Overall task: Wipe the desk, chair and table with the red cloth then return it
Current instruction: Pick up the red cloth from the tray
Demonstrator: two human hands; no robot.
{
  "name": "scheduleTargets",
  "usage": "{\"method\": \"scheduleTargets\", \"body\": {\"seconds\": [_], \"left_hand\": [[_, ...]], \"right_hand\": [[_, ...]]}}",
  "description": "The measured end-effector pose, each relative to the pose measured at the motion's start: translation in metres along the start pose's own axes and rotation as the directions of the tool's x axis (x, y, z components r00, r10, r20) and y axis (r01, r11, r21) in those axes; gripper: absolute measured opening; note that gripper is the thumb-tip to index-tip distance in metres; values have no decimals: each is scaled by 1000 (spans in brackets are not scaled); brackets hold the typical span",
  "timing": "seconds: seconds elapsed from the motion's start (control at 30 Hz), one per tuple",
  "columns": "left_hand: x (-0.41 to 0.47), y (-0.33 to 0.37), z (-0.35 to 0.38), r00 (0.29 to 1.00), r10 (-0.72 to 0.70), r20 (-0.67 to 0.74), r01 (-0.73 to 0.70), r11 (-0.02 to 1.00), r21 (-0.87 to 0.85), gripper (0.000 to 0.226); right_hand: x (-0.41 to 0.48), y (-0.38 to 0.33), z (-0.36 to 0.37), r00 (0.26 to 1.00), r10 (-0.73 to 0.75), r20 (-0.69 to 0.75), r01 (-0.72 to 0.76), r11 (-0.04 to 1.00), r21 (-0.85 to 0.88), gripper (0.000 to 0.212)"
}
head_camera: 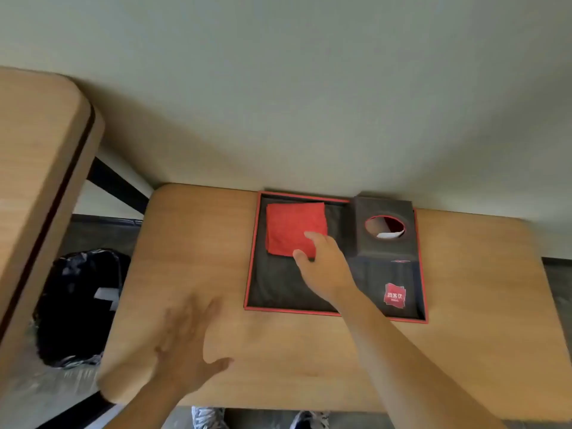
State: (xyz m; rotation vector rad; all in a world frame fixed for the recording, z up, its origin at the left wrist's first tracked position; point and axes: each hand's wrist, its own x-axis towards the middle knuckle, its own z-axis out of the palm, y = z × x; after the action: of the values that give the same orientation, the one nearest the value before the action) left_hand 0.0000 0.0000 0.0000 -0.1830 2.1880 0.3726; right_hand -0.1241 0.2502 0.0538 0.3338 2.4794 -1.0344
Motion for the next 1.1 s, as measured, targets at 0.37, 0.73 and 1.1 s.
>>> {"method": "scheduleTargets", "body": {"seconds": [0.37, 0.73, 1.1], "left_hand": [[32, -15, 40, 993, -84, -81, 103, 957, 270, 143], [31, -17, 44, 985, -43, -169, 86, 964, 253, 144], [26, -16, 27, 964, 30, -265, -5, 995, 95, 90]], "right_hand": [[77, 37, 78, 985, -163, -60, 112, 861, -497, 78], [74, 18, 81, 967, -247, -58, 95, 565, -819, 40], [55, 12, 38, 977, -136, -165, 111, 982, -156, 25]]}}
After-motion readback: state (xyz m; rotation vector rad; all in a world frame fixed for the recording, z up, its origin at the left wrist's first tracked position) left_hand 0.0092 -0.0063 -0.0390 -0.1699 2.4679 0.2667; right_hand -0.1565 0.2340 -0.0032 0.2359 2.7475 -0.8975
